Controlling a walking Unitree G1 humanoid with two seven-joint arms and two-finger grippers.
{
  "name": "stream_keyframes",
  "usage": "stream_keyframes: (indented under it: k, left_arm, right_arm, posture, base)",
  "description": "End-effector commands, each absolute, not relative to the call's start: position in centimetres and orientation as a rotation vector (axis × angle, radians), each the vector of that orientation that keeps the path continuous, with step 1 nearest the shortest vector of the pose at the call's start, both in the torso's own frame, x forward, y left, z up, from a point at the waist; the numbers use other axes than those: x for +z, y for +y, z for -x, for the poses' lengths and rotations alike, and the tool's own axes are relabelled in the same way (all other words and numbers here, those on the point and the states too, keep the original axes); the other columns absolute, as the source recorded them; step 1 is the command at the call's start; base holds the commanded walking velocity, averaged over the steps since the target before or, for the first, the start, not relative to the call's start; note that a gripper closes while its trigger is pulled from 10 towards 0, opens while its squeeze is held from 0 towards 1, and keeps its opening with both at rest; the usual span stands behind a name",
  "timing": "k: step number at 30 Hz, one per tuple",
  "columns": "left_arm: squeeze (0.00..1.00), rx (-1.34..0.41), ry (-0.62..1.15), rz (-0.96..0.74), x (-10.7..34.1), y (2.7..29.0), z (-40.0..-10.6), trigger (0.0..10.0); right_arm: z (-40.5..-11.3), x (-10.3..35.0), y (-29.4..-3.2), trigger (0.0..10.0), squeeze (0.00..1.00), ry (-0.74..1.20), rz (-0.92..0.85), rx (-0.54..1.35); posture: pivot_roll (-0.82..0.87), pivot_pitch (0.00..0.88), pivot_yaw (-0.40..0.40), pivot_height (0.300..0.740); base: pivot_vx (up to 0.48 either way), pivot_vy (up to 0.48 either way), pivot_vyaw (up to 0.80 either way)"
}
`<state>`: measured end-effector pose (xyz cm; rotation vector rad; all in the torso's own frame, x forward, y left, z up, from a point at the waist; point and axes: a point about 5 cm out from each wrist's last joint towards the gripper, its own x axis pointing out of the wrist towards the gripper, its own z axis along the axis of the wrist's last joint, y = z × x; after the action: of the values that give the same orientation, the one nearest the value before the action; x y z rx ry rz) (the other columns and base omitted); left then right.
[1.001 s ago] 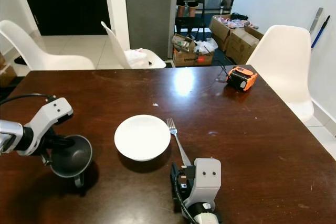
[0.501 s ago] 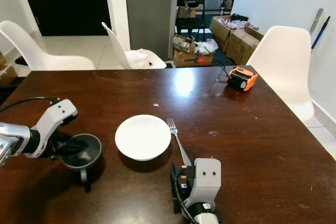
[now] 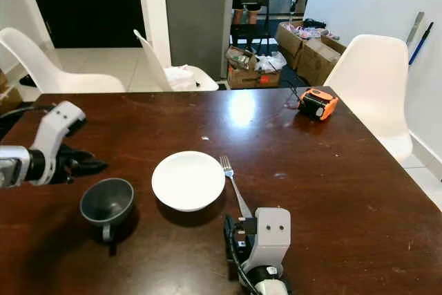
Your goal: Setting the table
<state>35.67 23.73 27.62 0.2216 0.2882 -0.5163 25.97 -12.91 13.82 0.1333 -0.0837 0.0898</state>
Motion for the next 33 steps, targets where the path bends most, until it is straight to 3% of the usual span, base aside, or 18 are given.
stream_keyframes:
  k: [1,4,8,9,13,15,21,25,33]
  left_arm:
    - [0.00,-0.476,0.283,-0.166,27.5,24.6,-35.4,10.0]
    - [0.00,-0.416,0.226,-0.115,27.6,25.2,-35.2,10.0]
    - [0.00,-0.155,0.044,0.012,26.7,27.0,-34.4,10.0]
    - [0.00,-0.013,-0.016,0.061,25.5,27.9,-33.5,10.0]
    - [0.00,0.089,-0.057,0.090,24.1,28.0,-32.1,10.0]
    - [0.00,0.162,-0.098,0.076,22.8,27.5,-29.9,10.0]
    - [0.00,0.207,-0.181,-0.034,22.3,24.8,-26.0,10.0]
    - [0.00,0.264,-0.144,-0.020,20.6,24.7,-25.0,10.0]
    - [0.00,0.195,-0.047,-0.079,17.0,22.2,-22.8,10.0]
  right_arm:
    - [-25.9,13.3,-12.8,10.0,0.00,-0.062,-0.137,0.093]
    - [-25.9,13.3,-12.8,10.0,0.00,-0.064,-0.135,0.098]
    - [-26.1,13.6,-12.2,10.0,0.00,-0.074,-0.128,0.132]
    - [-26.1,13.8,-11.8,10.0,0.00,-0.082,-0.119,0.166]
    - [-26.0,14.1,-11.4,10.0,0.00,-0.096,-0.111,0.197]
    - [-25.8,14.4,-11.4,10.0,0.00,-0.111,-0.105,0.211]
    - [-25.4,15.1,-12.4,10.0,0.00,-0.133,-0.098,0.181]
    - [-25.2,15.1,-12.6,10.0,0.00,-0.132,-0.101,0.173]
    - [-25.1,14.9,-12.5,10.0,0.00,-0.129,-0.101,0.175]
  posture:
    - [0.05,0.151,0.126,0.740]
    - [0.05,0.150,0.124,0.740]
    - [0.05,0.150,0.115,0.740]
    - [0.05,0.151,0.107,0.740]
    - [0.05,0.157,0.097,0.740]
    - [0.05,0.161,0.087,0.740]
    - [0.06,0.165,0.070,0.740]
    - [0.05,0.167,0.063,0.740]
    - [0.04,0.168,0.064,0.740]
  base:
    - [0.000,0.000,0.00]
    - [0.000,0.000,0.00]
    - [0.000,0.000,0.00]
    - [0.000,0.000,0.00]
    - [0.000,0.000,0.00]
    - [0.000,0.000,0.00]
    - [0.000,0.000,0.00]
    - [0.000,0.000,0.00]
    - [0.000,0.000,0.00]
